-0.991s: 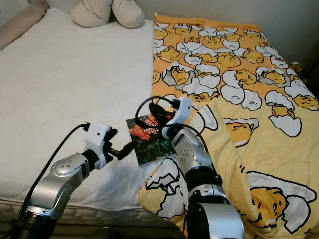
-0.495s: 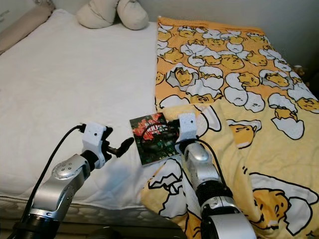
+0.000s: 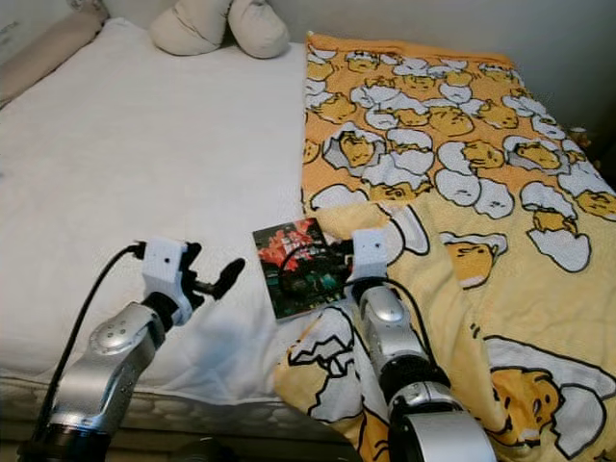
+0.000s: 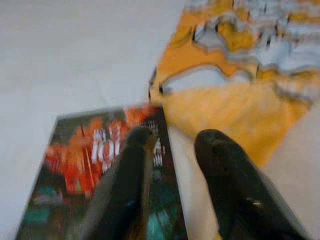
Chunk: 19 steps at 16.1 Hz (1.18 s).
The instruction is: Clean up the room
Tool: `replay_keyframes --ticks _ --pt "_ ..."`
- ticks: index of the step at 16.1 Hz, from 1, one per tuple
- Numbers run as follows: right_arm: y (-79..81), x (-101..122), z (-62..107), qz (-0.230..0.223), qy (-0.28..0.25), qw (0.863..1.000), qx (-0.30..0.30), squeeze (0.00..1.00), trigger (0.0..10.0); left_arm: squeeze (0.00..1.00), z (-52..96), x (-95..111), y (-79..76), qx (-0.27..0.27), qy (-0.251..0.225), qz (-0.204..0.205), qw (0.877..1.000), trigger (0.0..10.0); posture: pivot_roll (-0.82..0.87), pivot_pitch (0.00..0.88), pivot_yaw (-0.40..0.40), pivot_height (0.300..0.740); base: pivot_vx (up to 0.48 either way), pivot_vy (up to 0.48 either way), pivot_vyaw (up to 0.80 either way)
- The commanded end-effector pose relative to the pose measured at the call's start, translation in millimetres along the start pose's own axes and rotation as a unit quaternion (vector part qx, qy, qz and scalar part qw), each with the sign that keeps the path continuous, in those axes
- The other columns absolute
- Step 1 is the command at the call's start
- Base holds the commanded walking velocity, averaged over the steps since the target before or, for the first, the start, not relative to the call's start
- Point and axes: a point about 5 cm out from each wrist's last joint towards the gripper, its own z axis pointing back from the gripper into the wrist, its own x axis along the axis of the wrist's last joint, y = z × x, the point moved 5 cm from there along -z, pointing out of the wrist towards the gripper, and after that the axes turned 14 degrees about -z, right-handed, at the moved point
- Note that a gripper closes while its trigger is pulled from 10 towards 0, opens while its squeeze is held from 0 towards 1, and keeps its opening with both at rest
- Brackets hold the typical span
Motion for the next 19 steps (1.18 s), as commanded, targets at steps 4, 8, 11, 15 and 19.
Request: replay_keyframes --ticks 4,8,11,15,19 --pt "-19.5 8 41.5 0.029 -0.063 0.997 -0.014 1.00 10.0 0.00 -27.2 -5 2.2 0.007 0.013 0.031 0.999 10.0 -0.14 0.046 -0.022 0.740 0.000 0.000 0.00" --pt "-24.6 -12 114.1 0.050 -0.041 0.998 -0.010 1.00 10.0 0.00 -47.1 -3 9.8 -0.001 0.023 0.029 0.999 10.0 -0.26 0.105 0.006 0.740 0.000 0.000 0.00" --pt "-14.2 -14 158.4 0.083 -0.031 0.996 0.006 1.00 10.0 0.00 -46.4 -19 33.5 0.027 0.070 0.007 0.997 10.0 -0.30 0.158 0.040 0.740 0.000 0.000 0.00" --pt "0.5 -26 192.3 0.079 0.012 0.997 0.002 1.00 10.0 0.00 -44.2 -31 37.9 0.008 0.093 0.039 0.995 10.0 -0.31 0.232 0.037 0.740 0.000 0.000 0.00" --pt "-5.3 -23 193.6 0.093 0.030 0.995 -0.007 0.00 10.0 0.00 -45.0 -35 33.2 0.014 0.091 0.061 0.994 10.0 -0.31 0.229 0.013 0.740 0.000 0.000 0.00"
